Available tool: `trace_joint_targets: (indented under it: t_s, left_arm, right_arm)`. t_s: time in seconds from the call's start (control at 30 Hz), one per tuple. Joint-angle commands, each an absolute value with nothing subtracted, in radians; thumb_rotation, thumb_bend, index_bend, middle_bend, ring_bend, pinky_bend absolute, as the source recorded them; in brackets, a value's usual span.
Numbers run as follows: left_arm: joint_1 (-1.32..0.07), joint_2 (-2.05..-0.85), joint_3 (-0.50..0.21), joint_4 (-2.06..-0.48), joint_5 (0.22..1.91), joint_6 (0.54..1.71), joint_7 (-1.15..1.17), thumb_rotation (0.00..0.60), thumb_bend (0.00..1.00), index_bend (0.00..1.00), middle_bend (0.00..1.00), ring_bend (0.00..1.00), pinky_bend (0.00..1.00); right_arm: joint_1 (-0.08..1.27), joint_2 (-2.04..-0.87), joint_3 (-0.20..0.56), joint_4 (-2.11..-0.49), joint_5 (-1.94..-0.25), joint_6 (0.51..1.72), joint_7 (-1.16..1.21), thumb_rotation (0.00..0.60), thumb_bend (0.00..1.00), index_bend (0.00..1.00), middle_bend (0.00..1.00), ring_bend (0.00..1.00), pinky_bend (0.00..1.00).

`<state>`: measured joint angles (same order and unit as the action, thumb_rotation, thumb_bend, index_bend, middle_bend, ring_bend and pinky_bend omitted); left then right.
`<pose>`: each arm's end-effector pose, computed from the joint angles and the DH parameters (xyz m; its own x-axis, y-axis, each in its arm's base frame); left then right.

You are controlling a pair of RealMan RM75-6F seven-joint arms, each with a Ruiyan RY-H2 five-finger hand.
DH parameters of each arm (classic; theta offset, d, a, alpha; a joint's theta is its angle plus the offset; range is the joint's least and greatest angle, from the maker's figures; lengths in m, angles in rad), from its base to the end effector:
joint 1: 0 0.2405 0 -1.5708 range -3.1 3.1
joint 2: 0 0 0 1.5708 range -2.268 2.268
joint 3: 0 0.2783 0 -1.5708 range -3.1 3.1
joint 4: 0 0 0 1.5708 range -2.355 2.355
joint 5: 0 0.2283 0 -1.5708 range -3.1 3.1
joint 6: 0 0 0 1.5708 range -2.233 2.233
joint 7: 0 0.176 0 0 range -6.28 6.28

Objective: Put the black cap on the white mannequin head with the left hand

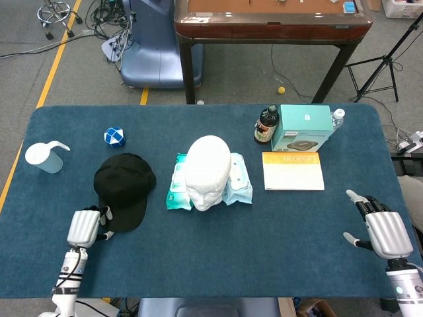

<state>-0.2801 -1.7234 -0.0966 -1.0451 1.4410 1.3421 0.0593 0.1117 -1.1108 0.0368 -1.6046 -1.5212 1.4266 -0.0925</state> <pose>-0.3280 0.2926 -0.0262 0.4061 0.0406 0.9129 0.9116 -0.0873 -0.4016 -0.3365 -0.2221 0.1426 0.4964 -0.0561 0.8663 -0.8678 -0.0589 0.4934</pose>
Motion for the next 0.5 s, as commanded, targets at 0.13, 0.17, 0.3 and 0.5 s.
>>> trace_joint_targets:
  t_s: [0.13,0.17,0.3,0.5]
  left_arm:
    - [-0.27,-1.75,-0.127,-1.042,1.433,1.397,-0.027,0.6,0.02,0.54,0.64,0.48,0.54]
    - [-0.269,-1.752,-0.131,-1.043,1.434,1.406,-0.047,0.6,0.02,0.53,0.62,0.46,0.54]
    - [-0.267,-1.76,-0.137,-1.042,1.446,1.435,-0.111,0.6,0.02,0.48,0.49,0.38,0.53]
    - [-0.266,-1.782,-0.142,-1.002,1.481,1.501,-0.205,0.6,0.02,0.45,0.3,0.27,0.51]
  right_arm:
    - [0.111,-1.111,0.036,-1.604,-1.522,1.427,-0.093,0.6,0.0,0.13,0.28,0.21,0.38]
    - [0.111,-1.111,0.036,-1.604,-1.522,1.427,-0.093,0.6,0.0,0.13,0.28,0.21,0.38]
    - [0.111,-1.111,0.036,-1.604,-1.523,1.428,-0.093,0.6,0.0,0.13,0.28,0.21,0.38]
    - [0.112,-1.112,0.035,-1.605,-1.523,1.426,-0.096,0.6,0.0,0.13,0.28,0.21,0.38]
